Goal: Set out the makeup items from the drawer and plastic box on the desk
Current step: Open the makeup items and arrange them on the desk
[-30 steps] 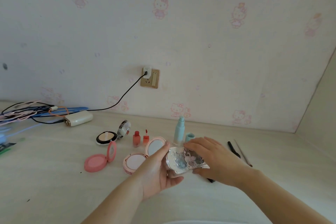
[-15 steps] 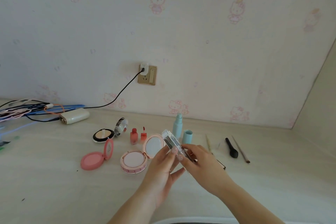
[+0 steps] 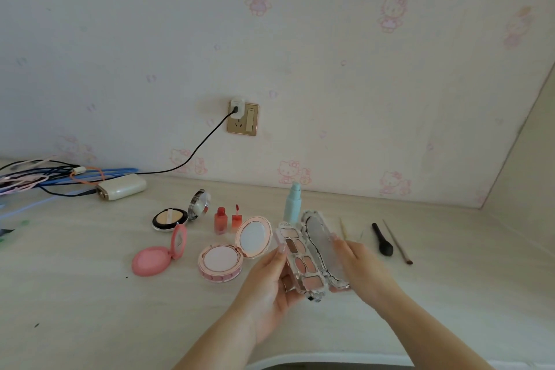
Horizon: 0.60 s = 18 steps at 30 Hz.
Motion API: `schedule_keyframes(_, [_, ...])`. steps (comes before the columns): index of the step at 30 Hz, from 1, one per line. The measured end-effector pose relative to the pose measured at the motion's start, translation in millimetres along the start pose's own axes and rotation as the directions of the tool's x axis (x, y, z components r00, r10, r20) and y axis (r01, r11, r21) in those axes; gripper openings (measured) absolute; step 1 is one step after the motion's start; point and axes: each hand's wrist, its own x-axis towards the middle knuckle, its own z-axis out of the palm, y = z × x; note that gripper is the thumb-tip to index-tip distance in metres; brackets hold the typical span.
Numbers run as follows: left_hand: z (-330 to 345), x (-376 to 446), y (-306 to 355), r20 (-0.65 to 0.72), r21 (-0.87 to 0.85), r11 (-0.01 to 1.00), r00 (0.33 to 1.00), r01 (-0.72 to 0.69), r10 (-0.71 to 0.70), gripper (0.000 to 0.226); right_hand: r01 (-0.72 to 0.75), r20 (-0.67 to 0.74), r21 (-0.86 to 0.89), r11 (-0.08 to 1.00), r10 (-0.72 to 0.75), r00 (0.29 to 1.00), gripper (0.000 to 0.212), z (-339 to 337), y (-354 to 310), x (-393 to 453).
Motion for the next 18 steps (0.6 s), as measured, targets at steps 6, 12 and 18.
schedule_keyframes(6, [-5, -3, -2, -0.061, 0.103, 0.990, 0.994, 0.100, -0.094, 0.028, -0.208, 0.072, 0.240, 0.948, 0.196, 0.978, 0.050, 3, 20, 4])
schedule_keyframes(12, [-17, -9, 4, -0.212, 0.091, 0.994, 0.977, 0.058, -0.038, 0.031, -0.114, 0.006, -0.031, 0.993, 0.115, 0.993, 0.047, 10, 24, 16])
schedule_keyframes(18, [-6, -23, 13, -0.143, 0.195, 0.980, 0.990, 0.044, -0.016, 0.038, -0.071, 0.017, -0.205, 0.976, 0.076, 0.997, 0.045, 21, 20, 31])
